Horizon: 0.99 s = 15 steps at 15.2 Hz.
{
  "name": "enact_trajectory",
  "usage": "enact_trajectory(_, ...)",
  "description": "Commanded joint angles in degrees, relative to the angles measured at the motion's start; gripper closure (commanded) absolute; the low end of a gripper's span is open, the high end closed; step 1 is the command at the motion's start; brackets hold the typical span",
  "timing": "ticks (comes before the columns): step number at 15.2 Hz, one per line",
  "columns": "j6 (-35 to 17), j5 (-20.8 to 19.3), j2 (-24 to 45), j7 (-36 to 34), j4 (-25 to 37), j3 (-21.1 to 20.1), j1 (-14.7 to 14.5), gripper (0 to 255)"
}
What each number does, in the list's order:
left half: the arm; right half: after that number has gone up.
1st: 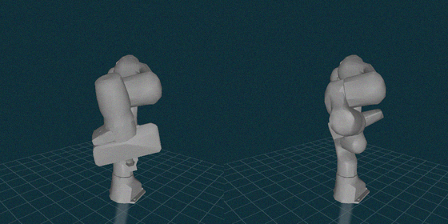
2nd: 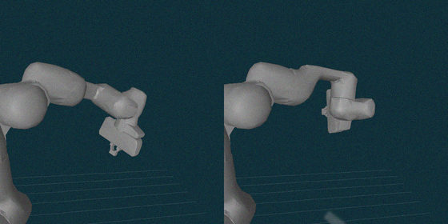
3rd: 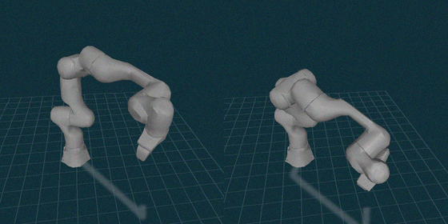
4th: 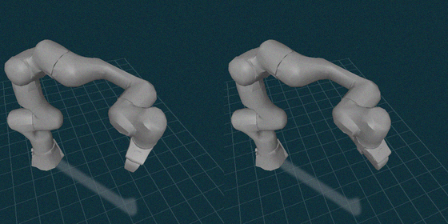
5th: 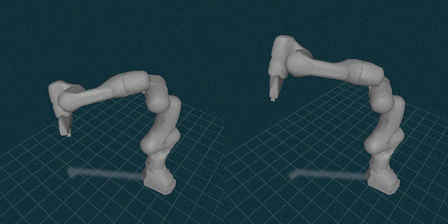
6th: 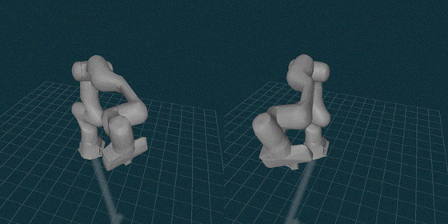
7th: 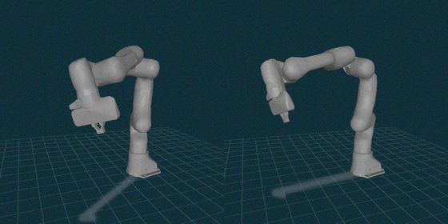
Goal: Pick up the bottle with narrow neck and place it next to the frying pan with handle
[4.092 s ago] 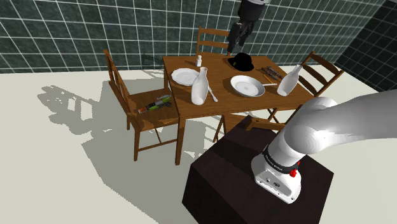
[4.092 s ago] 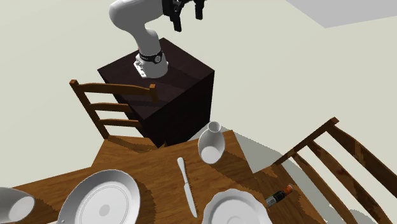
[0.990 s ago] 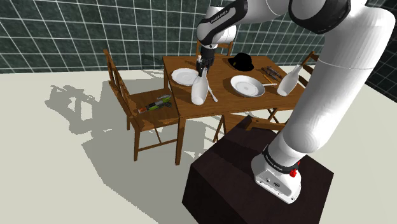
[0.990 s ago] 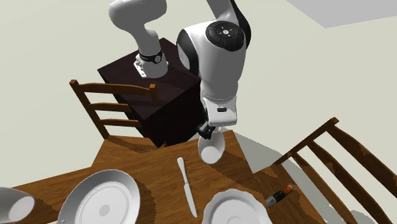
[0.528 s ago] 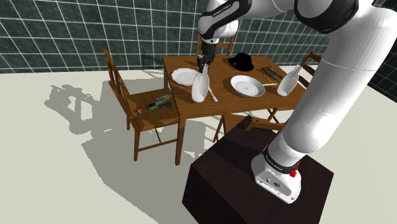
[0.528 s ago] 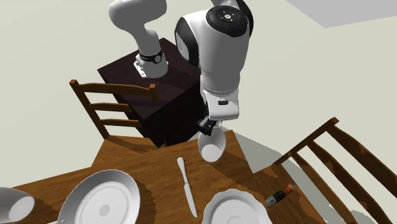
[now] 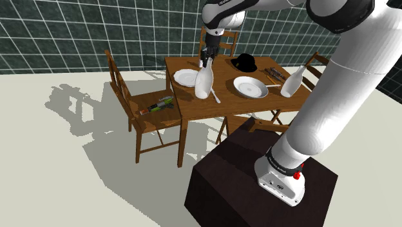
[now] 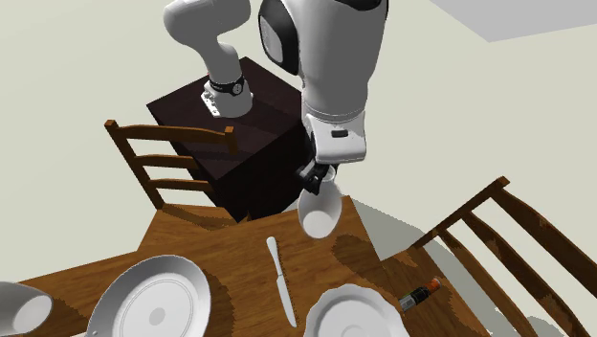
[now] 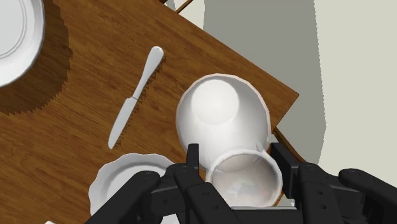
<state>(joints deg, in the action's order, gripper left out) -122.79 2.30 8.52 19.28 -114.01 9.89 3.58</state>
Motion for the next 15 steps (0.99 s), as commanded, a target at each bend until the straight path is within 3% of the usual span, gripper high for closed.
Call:
enact_trajectory(1, 1.58, -0.16, -0.61, -0.10, 0.99, 0.03, -0.02, 255)
enact_trajectory(15, 11.73, -0.90, -3.73, -0.67, 8.08, 0.10, -0.12, 255)
